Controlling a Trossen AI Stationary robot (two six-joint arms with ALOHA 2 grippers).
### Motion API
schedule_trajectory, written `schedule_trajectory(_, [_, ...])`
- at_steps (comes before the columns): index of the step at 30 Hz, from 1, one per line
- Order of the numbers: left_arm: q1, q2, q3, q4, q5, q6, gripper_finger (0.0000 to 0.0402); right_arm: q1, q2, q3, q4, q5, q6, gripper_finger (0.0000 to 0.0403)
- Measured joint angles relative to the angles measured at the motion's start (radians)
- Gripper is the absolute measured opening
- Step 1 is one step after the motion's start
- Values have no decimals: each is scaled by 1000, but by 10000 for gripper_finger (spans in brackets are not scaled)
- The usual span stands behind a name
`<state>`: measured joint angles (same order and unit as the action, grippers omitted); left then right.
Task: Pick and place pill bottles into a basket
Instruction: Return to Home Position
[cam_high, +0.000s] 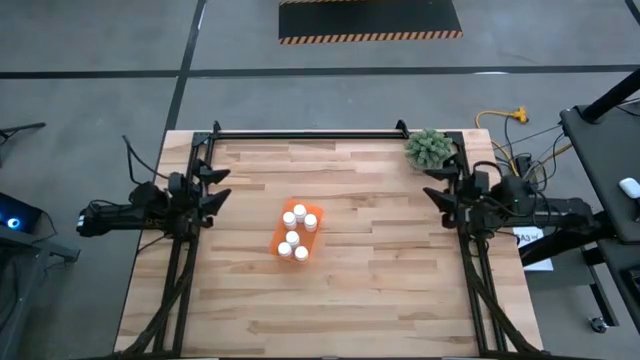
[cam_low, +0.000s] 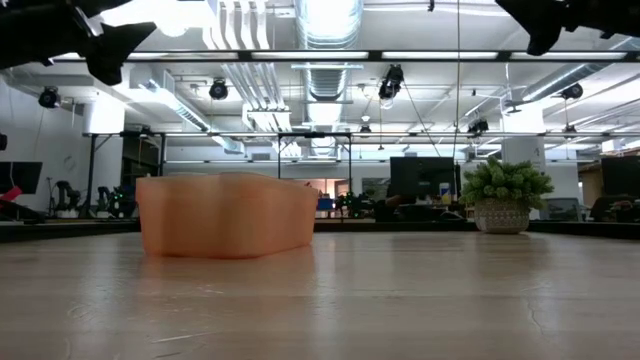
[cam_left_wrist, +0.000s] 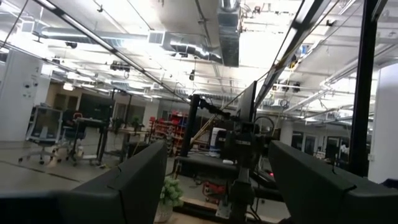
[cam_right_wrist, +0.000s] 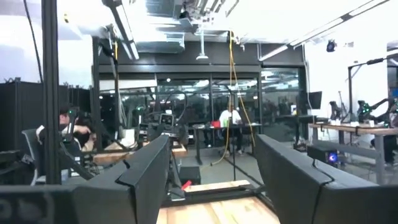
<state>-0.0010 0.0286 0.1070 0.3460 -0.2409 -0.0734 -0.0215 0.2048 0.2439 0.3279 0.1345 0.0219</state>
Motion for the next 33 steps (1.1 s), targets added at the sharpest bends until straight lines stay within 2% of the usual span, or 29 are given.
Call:
schedule_trajectory(8, [0, -1, 0, 2, 0, -7, 265, 11, -199, -53, -37, -1, -29, 226])
schedule_trajectory(16, [0, -1, -2, 22, 2, -21, 265, 17, -205, -104, 82, -12, -64, 226])
schedule_trajectory(23, [0, -1, -91, 232, 2, 9, 265, 19, -205, -184, 239, -34, -78, 226])
schedule_trajectory(26, [0, 1, -98, 236, 2, 11, 265, 19, -205, -233, 319, -35, -71, 226])
schedule_trajectory(33, [0, 2, -99, 218, 3, 14, 265, 19, -204, -236, 297, -32, -57, 226])
